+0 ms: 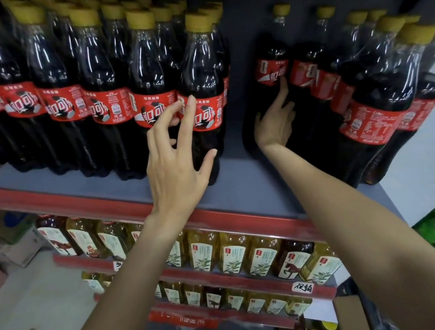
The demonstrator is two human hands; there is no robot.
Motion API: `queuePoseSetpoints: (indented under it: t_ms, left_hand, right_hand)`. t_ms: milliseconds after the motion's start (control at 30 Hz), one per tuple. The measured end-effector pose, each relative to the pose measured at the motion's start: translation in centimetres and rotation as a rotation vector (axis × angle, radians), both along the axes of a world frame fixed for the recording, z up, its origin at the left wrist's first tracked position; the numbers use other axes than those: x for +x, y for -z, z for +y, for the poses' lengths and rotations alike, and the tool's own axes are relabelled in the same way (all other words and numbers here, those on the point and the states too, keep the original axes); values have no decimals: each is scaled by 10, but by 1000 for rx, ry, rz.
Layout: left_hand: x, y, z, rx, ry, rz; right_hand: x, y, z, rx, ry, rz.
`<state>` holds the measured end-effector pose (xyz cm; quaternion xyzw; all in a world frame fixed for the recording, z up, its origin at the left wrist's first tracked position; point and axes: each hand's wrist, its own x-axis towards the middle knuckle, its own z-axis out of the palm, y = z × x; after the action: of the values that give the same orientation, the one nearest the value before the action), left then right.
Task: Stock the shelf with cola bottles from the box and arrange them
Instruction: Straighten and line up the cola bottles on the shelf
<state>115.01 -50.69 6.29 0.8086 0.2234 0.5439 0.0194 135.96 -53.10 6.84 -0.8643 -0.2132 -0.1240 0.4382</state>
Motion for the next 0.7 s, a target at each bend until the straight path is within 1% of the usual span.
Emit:
queuePoseSetpoints:
  t_ms: [133, 233, 333, 433, 700]
  left_hand:
    - [-2, -1, 1, 4, -5, 13]
    - [-2, -2, 1, 3, -2, 26]
    - [-2, -2, 1, 9, -8, 22]
    - [-2, -1, 0, 21, -12, 24]
    - [-2, -1, 0, 50, -35, 34]
  right_hand:
    - [-1, 0, 5, 34, -32, 17]
    - [3, -1, 3, -10, -65, -20]
    - [-1, -6, 6, -43, -148, -52]
    - [-8, -9, 16, -76, -199, -43]
    - [-9, -10, 26, -89, -205, -3]
